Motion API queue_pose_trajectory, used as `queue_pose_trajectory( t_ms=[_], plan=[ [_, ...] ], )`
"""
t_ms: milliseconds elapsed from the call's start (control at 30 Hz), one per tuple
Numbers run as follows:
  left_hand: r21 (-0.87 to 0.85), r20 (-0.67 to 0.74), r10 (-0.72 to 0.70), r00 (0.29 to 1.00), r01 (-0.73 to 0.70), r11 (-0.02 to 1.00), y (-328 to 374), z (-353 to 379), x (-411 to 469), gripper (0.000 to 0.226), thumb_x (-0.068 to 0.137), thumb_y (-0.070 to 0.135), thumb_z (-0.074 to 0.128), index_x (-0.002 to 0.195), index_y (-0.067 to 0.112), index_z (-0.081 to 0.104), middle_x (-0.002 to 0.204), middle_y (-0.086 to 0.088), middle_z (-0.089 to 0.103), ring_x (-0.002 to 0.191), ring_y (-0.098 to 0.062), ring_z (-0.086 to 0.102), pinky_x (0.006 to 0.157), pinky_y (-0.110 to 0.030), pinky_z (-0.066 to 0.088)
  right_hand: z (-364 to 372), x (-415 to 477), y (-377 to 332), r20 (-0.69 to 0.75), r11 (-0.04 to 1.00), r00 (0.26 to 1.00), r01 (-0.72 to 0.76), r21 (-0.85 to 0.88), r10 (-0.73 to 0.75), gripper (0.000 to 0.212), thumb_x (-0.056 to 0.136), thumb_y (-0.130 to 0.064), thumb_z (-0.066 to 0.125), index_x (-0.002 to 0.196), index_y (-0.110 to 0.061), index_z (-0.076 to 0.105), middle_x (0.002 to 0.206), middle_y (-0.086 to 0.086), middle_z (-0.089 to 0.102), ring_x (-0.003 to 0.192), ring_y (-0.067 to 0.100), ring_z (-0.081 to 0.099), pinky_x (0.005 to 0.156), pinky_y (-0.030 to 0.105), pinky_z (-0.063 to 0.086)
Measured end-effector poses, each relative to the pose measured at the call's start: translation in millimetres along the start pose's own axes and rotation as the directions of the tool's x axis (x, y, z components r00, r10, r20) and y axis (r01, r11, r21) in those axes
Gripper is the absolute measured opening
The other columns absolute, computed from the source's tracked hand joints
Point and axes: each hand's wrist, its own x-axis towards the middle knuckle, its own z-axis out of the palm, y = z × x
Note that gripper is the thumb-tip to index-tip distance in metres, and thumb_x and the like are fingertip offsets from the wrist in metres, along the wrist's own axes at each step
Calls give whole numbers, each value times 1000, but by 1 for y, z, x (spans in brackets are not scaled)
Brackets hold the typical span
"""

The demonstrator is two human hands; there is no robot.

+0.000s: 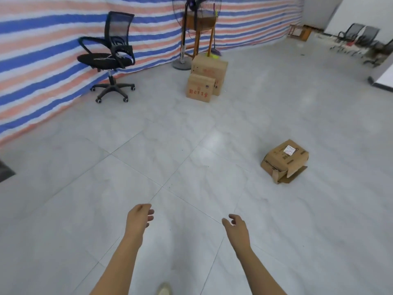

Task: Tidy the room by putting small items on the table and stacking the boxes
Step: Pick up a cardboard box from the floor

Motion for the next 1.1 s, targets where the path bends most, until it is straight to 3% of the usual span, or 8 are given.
queue_pose_trajectory(
  t_ms=[233, 333, 533, 733, 900, 1033, 1100],
  plan=[
    [112, 131, -99, 986, 84, 990, 26, 53, 51, 14, 93, 13, 50, 98, 4, 58, 93, -12, 62, 79, -23, 56, 72, -32, 40, 8, 49, -21, -31, 993, 995, -97, 60, 99, 41, 92, -25, 54, 131, -14, 47, 134, 8, 45, 118, 18, 44, 96, 31, 37],
    [158, 135, -97, 986, 76, 985, 48, 85, 84, 15, 93, 13, 50, 100, 3, 58, 93, -12, 61, 81, -24, 56, 75, -33, 40, -2, 90, -25, -50, 985, 985, -159, 65, 163, 42, 93, -24, 53, 132, -11, 46, 135, 10, 45, 124, 21, 43, 98, 32, 36],
    [147, 92, 0, 996, -13, 989, 118, 166, 157, 15, 93, 13, 50, 100, 1, 58, 93, -13, 61, 77, -22, 55, 65, -30, 40, -38, 224, -96, -77, 990, 996, -39, 135, 50, 43, 93, -25, 51, 134, -12, 44, 136, 11, 44, 125, 23, 44, 101, 34, 39],
    [107, 101, 85, 991, -96, 990, 194, 264, 204, 15, 94, 13, 50, 100, 3, 59, 91, -11, 62, 82, -25, 57, 73, -32, 41, -100, 339, -169, -146, 970, 988, 85, 226, -53, 37, 94, -22, 49, 130, -13, 47, 128, 6, 50, 103, 15, 49, 83, 26, 38],
    [156, 154, 59, 986, -83, 984, 210, 317, 227, 15, 95, 14, 49, 95, 7, 62, 90, -9, 65, 82, -22, 60, 74, -31, 43, -90, 388, -168, -51, 983, 999, 0, 186, 10, 35, 94, -20, 50, 128, -14, 49, 124, 5, 53, 102, 15, 51, 83, 24, 38],
    [169, 99, -16, 995, -1, 986, 224, 340, 271, 16, 95, 12, 49, 97, 2, 61, 92, -13, 64, 80, -23, 58, 69, -30, 42, -84, 439, -177, -10, 988, 998, -62, 142, 65, 36, 94, -20, 50, 129, -13, 48, 124, 5, 53, 104, 15, 51, 83, 24, 38],
    [166, 74, -33, 997, 21, 986, 238, 352, 302, 16, 96, 11, 47, 100, 1, 59, 94, -14, 63, 81, -25, 58, 75, -33, 42, -83, 471, -191, -16, 991, 998, -64, 121, 66, 36, 94, -20, 49, 129, -13, 48, 124, 5, 53, 102, 15, 51, 83, 25, 38]
  ],
)
